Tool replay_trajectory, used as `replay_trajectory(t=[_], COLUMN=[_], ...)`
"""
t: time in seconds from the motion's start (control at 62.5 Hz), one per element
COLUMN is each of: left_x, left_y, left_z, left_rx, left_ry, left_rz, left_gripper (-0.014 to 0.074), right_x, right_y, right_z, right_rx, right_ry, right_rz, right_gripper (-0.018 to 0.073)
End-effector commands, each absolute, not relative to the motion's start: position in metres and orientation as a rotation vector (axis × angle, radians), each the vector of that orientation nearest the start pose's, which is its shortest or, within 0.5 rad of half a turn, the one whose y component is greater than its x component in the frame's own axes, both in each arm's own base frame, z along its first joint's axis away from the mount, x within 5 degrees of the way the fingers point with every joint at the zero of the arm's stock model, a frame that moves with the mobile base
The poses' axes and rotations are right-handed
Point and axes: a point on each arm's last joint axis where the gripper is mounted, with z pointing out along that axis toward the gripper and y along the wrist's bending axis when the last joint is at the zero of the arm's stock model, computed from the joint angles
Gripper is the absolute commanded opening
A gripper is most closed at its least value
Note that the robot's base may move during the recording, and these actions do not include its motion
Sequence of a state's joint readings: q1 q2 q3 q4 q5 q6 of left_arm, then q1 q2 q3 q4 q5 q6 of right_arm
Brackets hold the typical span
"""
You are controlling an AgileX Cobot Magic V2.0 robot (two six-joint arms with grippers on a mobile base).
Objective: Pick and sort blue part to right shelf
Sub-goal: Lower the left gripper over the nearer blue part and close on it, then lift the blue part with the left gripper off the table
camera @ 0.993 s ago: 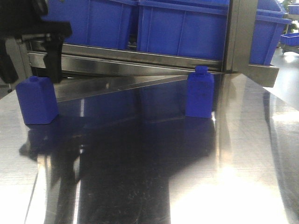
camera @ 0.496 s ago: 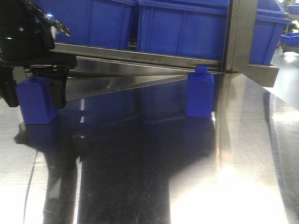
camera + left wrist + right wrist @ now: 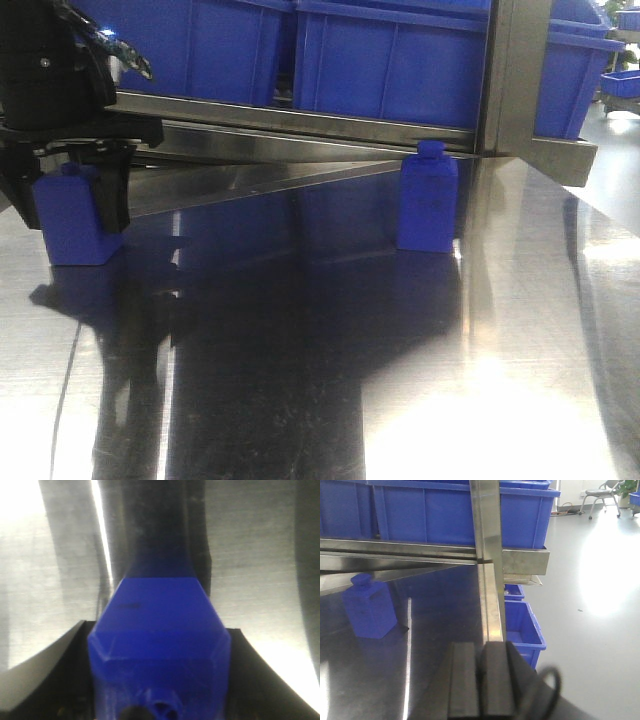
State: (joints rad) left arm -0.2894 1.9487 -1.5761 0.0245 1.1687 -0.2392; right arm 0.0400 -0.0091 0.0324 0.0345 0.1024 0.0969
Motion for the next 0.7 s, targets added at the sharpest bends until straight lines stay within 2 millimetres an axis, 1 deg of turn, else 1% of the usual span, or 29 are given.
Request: replay_trajectory(t=[0.0,0.096,0.16,0.256,0.304,0.32,0.336,0.352,0.368,0.4,0.416,0.512,0.528,0.592,0.657,0.689], left_x=[0.379,0.378,0.374,0.365,0.356,0.355,0.350,0.349,0.345,0.338,0.333,0.311,0.305,0.286,0.269,0.257], left_y=[-0.111,-0.111,-0.110,-0.107,-0.104,-0.104,-0.103,-0.102,-0.100,-0.098,-0.096,-0.088,-0.086,-0.081,-0.075,-0.072], left_z=[0.259,0.264,0.275,0.301,0.320,0.323,0.330,0.332,0.340,0.347,0.355,0.375,0.381,0.393,0.399,0.406], left_rx=[0.100,0.098,0.096,0.128,0.134,0.135,0.139,0.139,0.143,0.145,0.145,0.167,0.173,0.186,0.186,0.184], left_ry=[2.945,2.931,2.897,2.807,2.744,2.732,2.706,2.699,2.669,2.636,2.609,2.509,2.484,2.399,2.335,2.281], left_rz=[-0.015,-0.023,-0.036,-0.051,-0.055,-0.056,-0.059,-0.057,-0.059,-0.059,-0.062,-0.050,-0.054,-0.062,-0.074,-0.087], left_gripper=[0.0272,0.0272,0.0272,0.0272,0.0272,0.0272,0.0272,0.0272,0.0272,0.0272,0.0272,0.0270,0.0270,0.0270,0.0270,0.0270], right_x=[0.054,0.054,0.054,0.054,0.054,0.054,0.054,0.054,0.054,0.054,0.054,0.054,0.054,0.054,0.054,0.054], right_y=[0.002,0.002,0.002,0.002,0.002,0.002,0.002,0.002,0.002,0.002,0.002,0.002,0.002,0.002,0.002,0.002], right_z=[0.211,0.211,0.211,0.211,0.211,0.211,0.211,0.211,0.211,0.211,0.211,0.211,0.211,0.211,0.211,0.211], right_rx=[0.065,0.065,0.065,0.065,0.065,0.065,0.065,0.065,0.065,0.065,0.065,0.065,0.065,0.065,0.065,0.065], right_ry=[1.470,1.470,1.470,1.470,1.470,1.470,1.470,1.470,1.470,1.470,1.470,1.469,1.469,1.470,1.469,1.469], right_rz=[0.135,0.135,0.135,0.135,0.135,0.135,0.135,0.135,0.135,0.135,0.135,0.135,0.135,0.135,0.135,0.135], right_gripper=[0.0038,0.0038,0.0038,0.0038,0.0038,0.0038,0.0038,0.0038,0.0038,0.0038,0.0038,0.0038,0.0038,0.0038,0.0038,0.0038])
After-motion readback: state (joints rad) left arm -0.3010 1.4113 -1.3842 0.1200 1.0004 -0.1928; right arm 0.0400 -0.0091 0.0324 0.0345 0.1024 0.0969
